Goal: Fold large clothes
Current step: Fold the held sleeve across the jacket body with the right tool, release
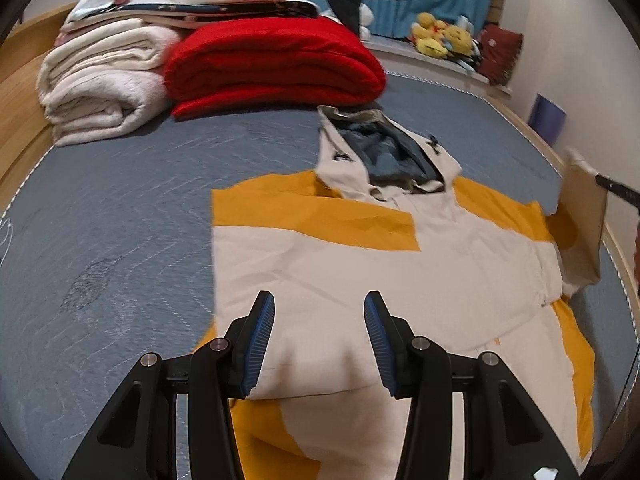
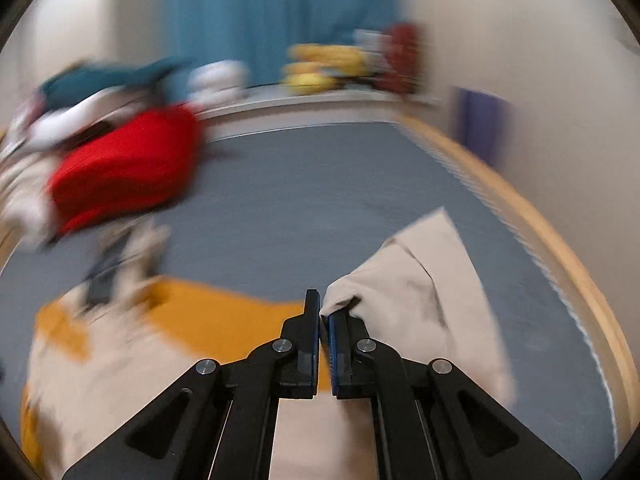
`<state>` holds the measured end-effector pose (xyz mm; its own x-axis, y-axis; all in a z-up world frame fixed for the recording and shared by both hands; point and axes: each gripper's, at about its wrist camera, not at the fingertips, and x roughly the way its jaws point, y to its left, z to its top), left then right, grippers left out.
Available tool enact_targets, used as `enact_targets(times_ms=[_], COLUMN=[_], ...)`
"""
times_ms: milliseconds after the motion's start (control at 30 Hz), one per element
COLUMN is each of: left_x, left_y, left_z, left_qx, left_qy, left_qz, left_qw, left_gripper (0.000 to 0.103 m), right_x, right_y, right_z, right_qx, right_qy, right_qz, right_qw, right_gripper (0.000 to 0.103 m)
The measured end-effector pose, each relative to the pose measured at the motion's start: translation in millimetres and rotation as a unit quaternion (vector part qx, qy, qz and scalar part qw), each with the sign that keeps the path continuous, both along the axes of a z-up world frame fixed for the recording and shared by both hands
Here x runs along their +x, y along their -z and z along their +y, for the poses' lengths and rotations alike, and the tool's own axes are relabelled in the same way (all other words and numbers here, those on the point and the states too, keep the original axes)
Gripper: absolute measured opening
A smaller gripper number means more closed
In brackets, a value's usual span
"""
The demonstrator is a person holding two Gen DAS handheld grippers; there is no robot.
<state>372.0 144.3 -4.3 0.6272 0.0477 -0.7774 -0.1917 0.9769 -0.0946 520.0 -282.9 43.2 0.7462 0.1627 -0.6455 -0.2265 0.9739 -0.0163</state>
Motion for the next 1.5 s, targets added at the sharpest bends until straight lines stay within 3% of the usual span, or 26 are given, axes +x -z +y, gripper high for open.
enact_targets(times_ms=[167, 233, 367, 433, 500, 567, 633, 733, 833, 900, 933, 967, 1100, 1300, 1433, 1467, 1500], left_x=[-2, -1, -1, -1, -1, -1, -1, 1, 3, 4, 4, 5, 12, 19, 20, 19, 18], left_y=[-5, -7, -7, -7, -7, -7, -5, -1, 3, 4, 3, 3, 4, 12, 11, 11, 11], left_z=[17, 21, 24, 27, 28, 28, 26, 15, 1, -8, -12, -15, -26, -40, -47, -50, -52], left_qx=[-0.019, -0.028, -0.040, -0.050, -0.054, -0.054, -0.055, -0.051, -0.040, -0.031, -0.029, -0.026, -0.015, -0.023, -0.043, -0.046, -0.048], left_qy=[-0.017, -0.015, -0.010, -0.009, -0.008, -0.007, -0.005, 0.002, 0.012, 0.018, 0.022, 0.024, 0.037, 0.064, 0.087, 0.096, 0.101], left_qz=[-0.001, -0.001, 0.003, 0.006, 0.007, 0.007, 0.010, 0.014, 0.013, 0.006, 0.002, -0.003, -0.010, 0.002, 0.007, 0.007, 0.007], left_qw=[0.9997, 0.9995, 0.9991, 0.9987, 0.9985, 0.9985, 0.9984, 0.9986, 0.9990, 0.9993, 0.9993, 0.9994, 0.9992, 0.9977, 0.9952, 0.9943, 0.9937], left_gripper=[0.044, 0.044, 0.044, 0.044, 0.044, 0.045, 0.045, 0.045, 0.045, 0.045, 0.045, 0.041, 0.029, 0.029, 0.029, 0.029, 0.029], right_x=[-74, -91, -119, -133, -142, -148, -152, -160, -163, -159, -151, -142, -114, -87, -77, -77, -77], right_y=[24, 48, 95, 102, 96, 77, 58, 35, 39, 48, 55, 62, 97, 161, 178, 178, 175], right_z=[156, 198, 233, 230, 218, 193, 172, 143, 115, 106, 103, 103, 104, 95, 104, 105, 109], right_qx=[0.016, 0.037, 0.047, 0.056, 0.062, 0.085, 0.097, 0.122, 0.177, 0.181, 0.180, 0.182, 0.179, 0.252, 0.227, 0.231, 0.232], right_qy=[-0.139, -0.173, -0.164, -0.142, -0.122, -0.096, -0.070, -0.034, 0.009, 0.039, 0.046, 0.046, 0.056, 0.095, 0.086, 0.084, 0.075], right_qz=[0.050, 0.108, 0.193, 0.216, 0.219, 0.207, 0.183, 0.144, 0.123, 0.108, 0.111, 0.115, 0.147, 0.249, 0.263, 0.260, 0.253], right_qw=[0.989, 0.978, 0.966, 0.964, 0.966, 0.970, 0.976, 0.981, 0.977, 0.977, 0.976, 0.976, 0.971, 0.930, 0.934, 0.934, 0.936], right_gripper=[0.005, 0.006, 0.011, 0.014, 0.023, 0.054, 0.059, 0.059, 0.058, 0.054, 0.043, 0.039, 0.039, 0.040, 0.040, 0.035, 0.023])
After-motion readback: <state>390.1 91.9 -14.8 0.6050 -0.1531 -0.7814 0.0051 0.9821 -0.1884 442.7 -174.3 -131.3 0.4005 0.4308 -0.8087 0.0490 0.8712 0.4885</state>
